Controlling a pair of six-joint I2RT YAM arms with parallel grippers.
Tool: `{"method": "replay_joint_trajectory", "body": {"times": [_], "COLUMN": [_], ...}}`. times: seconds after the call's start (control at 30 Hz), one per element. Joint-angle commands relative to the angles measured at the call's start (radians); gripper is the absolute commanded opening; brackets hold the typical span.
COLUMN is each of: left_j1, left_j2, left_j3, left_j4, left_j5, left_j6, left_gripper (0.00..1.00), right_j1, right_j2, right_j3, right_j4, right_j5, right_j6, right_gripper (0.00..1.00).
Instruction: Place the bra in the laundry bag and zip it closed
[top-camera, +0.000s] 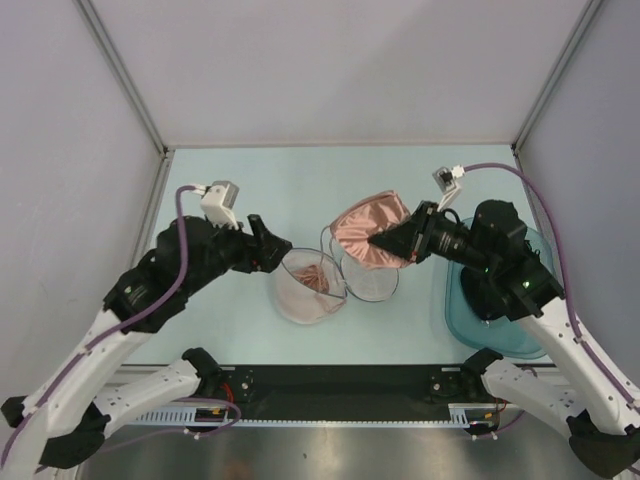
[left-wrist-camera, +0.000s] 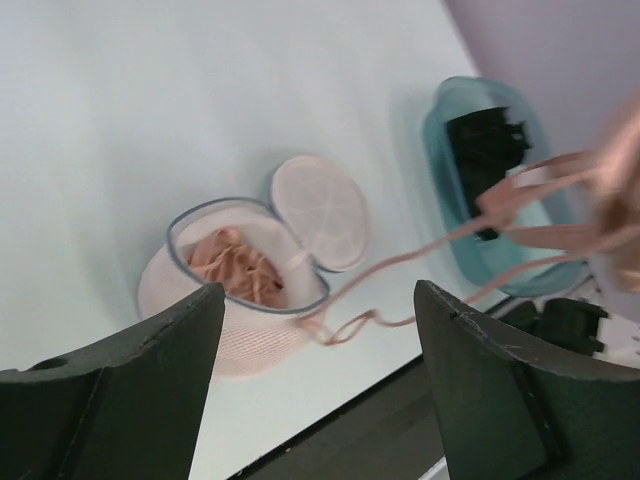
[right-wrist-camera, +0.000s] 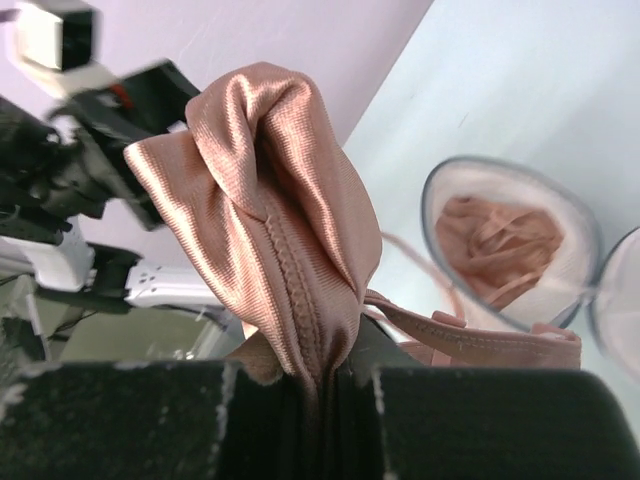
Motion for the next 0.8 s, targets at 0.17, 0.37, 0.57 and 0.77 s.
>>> {"method": "replay_joint_trajectory", "body": {"times": [0.17,0.37,0.57,0.77], "left_j1": [0.185,0.242,0.256,0.262], "left_j2": [0.189,0.296,0.365,0.425], "left_j3": [-0.112,-0.179,-0.239,-0.267], "left_j4": [0.097,0.184,0.268,0.308], "left_j5": [0.069,0.086,0.137,0.140], "left_j6": [-0.113,-0.132,-0.139,-0.135], "left_gripper": [0.80,0.78,0.70,0.54], "right_j1": [-0.138,-0.139,-0.086,0.011], "right_j2": [0.162,0.204,0.241,0.253], "right_j3": [0.188,0.086,0.021,0.010], "right_j4": [-0.051,0.134,0.225,0.225], "right_j5": [-0.103,-0.167,-0.169,-0.116], "right_j6": [-0.179,-0.119,-0.055,-0.053], "right_gripper": [0.00,0.00,0.00,0.00]}}
